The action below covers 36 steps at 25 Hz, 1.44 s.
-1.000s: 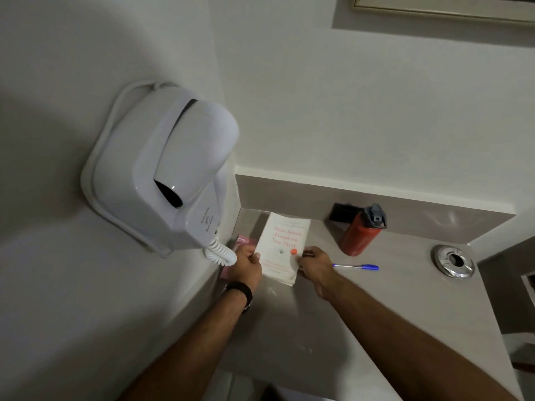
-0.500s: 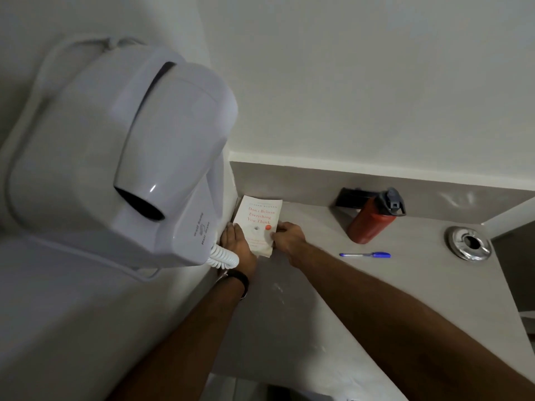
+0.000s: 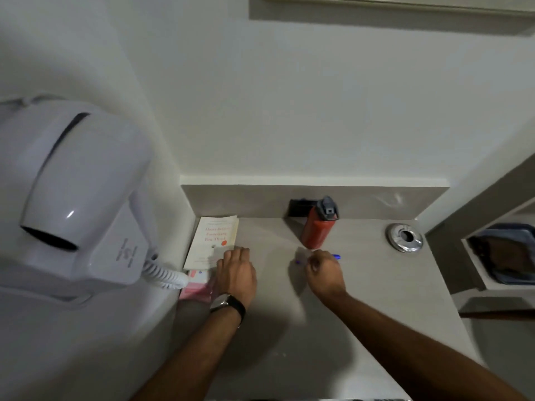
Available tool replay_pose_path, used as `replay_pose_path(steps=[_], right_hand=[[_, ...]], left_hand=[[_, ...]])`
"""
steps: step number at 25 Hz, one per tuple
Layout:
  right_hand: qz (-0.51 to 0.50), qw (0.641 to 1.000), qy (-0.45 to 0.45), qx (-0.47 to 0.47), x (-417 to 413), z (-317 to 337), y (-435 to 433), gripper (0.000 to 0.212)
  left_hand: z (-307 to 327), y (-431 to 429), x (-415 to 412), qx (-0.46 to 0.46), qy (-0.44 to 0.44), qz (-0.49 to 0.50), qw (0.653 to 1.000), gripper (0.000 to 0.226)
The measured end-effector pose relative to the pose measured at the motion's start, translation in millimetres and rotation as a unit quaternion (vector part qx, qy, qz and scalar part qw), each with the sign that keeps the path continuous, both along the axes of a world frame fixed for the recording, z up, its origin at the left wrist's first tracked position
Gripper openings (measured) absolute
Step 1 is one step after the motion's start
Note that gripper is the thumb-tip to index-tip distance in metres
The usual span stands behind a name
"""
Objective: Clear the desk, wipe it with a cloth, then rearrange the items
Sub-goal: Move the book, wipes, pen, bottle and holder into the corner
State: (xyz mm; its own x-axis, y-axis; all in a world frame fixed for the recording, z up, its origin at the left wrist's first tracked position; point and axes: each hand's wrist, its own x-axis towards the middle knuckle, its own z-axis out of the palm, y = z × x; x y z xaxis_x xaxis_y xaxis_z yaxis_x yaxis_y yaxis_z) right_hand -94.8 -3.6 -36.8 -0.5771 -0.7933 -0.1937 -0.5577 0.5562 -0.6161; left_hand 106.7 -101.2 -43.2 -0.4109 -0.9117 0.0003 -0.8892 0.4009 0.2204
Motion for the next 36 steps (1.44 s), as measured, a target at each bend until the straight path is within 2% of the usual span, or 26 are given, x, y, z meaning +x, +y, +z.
replay_pose_path(steps=[3,6,8,11,14,18,21,24,26,31,34,36], right_hand=[[-0.029,0.999,0.033,0.032,-43.3,-4.2,18.1,0.031],[0.026,0.995,0.045,0.08,-68.2,-15.7,21.4,0.046],[0.076,0.989,0.061,0.111,-78.1,-26.9,20.2,0.045],[0.114,0.984,0.086,0.111,-79.8,-37.2,17.0,0.038],[0.19,0.97,0.117,0.1,-65.6,-46.7,18.6,0.045],[0.187,0.98,0.053,0.042,-39.2,-46.9,12.3,0.025],[0.095,0.992,-0.074,-0.027,-21.7,-37.0,-5.7,0.016],[-0.035,0.992,-0.116,-0.039,-17.6,-35.6,-26.5,0.017],[-0.107,0.986,-0.126,-0.037,-20.9,-36.8,-36.6,0.024],[-0.226,0.968,-0.098,-0.054,-33.7,-39.4,-50.8,0.048],[-0.255,0.961,-0.069,-0.082,-43.1,-42.1,-56.4,0.063],[-0.26,0.957,-0.08,-0.103,-48.6,-42.4,-59.0,0.076]], left_hand=[[-4.6,16.4,-48.4,0.042,0.004,-0.062,0.997,0.038],[-16.2,27.2,-88.7,0.116,0.009,-0.116,0.986,0.043],[-24.8,27.9,-104.3,0.128,-0.023,-0.132,0.983,0.043],[-33.9,25.0,-112.1,0.091,-0.075,-0.146,0.982,0.037],[-35.0,22.7,-107.9,0.068,-0.098,-0.159,0.98,0.032],[-28.3,16.2,-75.3,0.06,-0.152,-0.173,0.971,0.03],[-16.3,-3.7,-44.1,0.051,-0.19,-0.116,0.974,0.027],[-3.7,-26.1,-30.7,0.072,-0.14,0.032,0.987,0.024],[-5.3,-37.1,-32.4,0.083,-0.109,0.083,0.987,0.023],[-18.3,-51.2,-42.1,0.103,-0.128,0.071,0.984,0.019],[-21.9,-59.2,-43.8,0.121,-0.133,0.06,0.982,0.023],[-21.1,-64.6,-42.0,0.138,-0.131,0.057,0.98,0.024]])
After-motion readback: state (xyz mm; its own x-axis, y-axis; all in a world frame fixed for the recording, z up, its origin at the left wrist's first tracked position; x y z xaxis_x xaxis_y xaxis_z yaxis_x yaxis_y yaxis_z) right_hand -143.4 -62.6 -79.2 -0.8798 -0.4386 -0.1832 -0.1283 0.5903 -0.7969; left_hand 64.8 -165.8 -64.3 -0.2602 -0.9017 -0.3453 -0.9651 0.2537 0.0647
